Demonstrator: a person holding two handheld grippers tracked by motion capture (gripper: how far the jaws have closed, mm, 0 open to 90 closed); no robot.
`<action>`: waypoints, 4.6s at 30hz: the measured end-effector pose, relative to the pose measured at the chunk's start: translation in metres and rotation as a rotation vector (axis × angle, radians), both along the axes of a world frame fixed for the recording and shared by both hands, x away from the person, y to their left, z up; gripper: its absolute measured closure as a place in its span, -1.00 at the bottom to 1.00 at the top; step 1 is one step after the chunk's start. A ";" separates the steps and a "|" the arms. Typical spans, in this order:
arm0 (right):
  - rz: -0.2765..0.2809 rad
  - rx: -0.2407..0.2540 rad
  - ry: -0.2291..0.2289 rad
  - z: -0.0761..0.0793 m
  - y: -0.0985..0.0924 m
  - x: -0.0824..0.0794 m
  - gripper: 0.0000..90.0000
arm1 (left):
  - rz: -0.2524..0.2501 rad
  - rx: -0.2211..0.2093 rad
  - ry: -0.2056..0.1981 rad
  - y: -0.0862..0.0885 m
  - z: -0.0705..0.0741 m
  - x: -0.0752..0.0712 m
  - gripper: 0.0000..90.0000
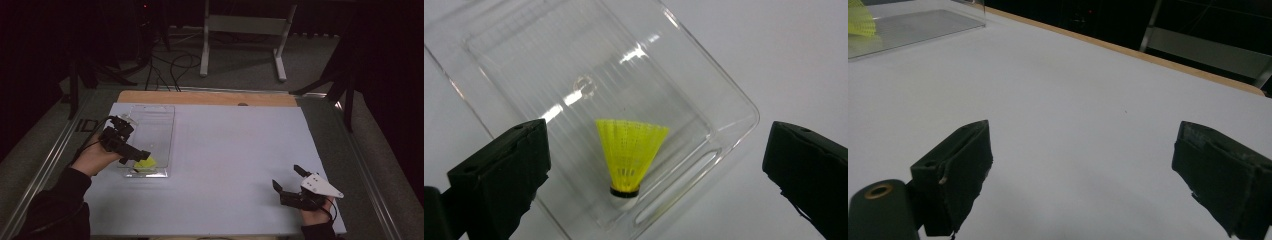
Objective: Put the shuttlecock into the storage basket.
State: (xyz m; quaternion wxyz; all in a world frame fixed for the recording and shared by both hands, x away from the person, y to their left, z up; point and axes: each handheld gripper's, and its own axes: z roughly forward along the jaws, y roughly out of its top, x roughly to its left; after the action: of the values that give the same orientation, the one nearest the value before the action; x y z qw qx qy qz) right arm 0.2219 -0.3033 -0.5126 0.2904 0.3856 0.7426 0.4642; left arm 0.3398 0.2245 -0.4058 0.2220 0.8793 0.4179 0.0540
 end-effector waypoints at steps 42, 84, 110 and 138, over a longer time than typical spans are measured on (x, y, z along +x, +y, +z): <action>0.007 0.001 0.004 0.000 0.000 0.000 -0.79 | -0.355 -0.179 -0.043 -0.123 -0.004 -0.004 -1.00; 0.018 -0.002 0.007 0.000 0.001 0.000 -0.79 | -0.501 -0.255 0.037 -0.152 -0.082 -0.058 -1.00; 0.028 -0.006 0.016 -0.001 0.002 0.001 -0.79 | -0.432 -0.288 0.019 -0.105 -0.113 -0.084 -1.00; 0.031 -0.008 0.024 -0.001 0.003 0.001 -0.79 | -0.295 -0.314 -0.055 -0.055 -0.120 -0.107 -1.00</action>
State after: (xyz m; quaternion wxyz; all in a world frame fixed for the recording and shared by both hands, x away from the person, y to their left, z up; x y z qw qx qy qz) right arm 0.2226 -0.3006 -0.5141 0.2759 0.3783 0.7538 0.4611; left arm 0.2328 0.1699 -0.5255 0.3732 0.8836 0.2819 -0.0208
